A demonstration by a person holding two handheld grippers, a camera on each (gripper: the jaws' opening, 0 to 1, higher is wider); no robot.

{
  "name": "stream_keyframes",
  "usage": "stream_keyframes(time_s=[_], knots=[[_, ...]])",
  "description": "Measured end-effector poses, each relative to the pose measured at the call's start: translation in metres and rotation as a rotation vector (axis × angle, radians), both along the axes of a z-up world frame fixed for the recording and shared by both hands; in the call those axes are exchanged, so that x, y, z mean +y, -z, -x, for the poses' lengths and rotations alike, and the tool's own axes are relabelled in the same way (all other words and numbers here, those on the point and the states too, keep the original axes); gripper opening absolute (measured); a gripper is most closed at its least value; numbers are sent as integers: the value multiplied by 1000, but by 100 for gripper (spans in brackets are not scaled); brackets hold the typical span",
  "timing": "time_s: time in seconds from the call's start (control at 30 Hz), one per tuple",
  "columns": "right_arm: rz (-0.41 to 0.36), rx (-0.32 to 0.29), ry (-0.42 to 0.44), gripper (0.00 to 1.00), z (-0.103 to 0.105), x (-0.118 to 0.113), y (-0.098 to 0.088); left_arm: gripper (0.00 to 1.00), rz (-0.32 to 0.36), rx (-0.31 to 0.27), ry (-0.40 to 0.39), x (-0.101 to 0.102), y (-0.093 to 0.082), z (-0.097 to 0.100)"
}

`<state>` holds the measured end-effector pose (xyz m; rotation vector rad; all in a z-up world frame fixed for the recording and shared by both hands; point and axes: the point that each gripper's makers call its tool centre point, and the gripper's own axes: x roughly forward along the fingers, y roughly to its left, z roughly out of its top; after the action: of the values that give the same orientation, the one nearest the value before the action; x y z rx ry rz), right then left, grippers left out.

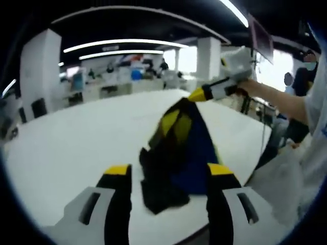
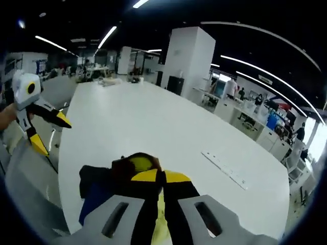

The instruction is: Fold the garment on the visible template until the final outline fits inside the template.

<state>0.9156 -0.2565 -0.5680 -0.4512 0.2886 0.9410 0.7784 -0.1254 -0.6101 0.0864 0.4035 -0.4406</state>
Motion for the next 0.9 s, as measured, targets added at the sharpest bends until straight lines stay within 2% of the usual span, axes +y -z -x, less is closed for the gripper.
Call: stream_keyframes(time_s=[0.1,0.17,0.23,0.33,0.4,0.43,0.53,0.57,0.67,0.73,0.8,0.9], knots=[[-18,-25,-9,3,7,2,-14,48,-37,-3,38,-9,3,-6],[-27,-48,-15,3,11,4,-24,44,-97,9,77,-15,11,-9],[-30,-76,-17,3,16,5,-32,40,-149,-41,63,-15,10,-20],[-51,-84,-24,3,23,7,-41,35,-171,-69,50,-18,11,-30],[-53,-90,-27,3,26,7,-43,28,-181,-159,12,-17,3,-45],[-53,-92,-27,3,27,7,-43,25,-188,-177,29,-20,4,-48],[-64,-85,-25,3,28,7,-43,19,-218,-129,91,-30,20,-55],[-68,-85,-25,3,29,7,-44,18,-223,-83,108,-33,31,-56],[-73,-88,-25,3,30,7,-46,13,-303,-103,121,-34,42,-67],[-81,-84,-26,3,31,7,-47,12,-331,-155,117,-35,41,-75],[-83,-85,-21,3,30,6,-47,13,-366,-174,119,-35,43,-80],[-91,-79,-20,3,31,6,-47,14,-388,-167,126,-35,50,-86]])
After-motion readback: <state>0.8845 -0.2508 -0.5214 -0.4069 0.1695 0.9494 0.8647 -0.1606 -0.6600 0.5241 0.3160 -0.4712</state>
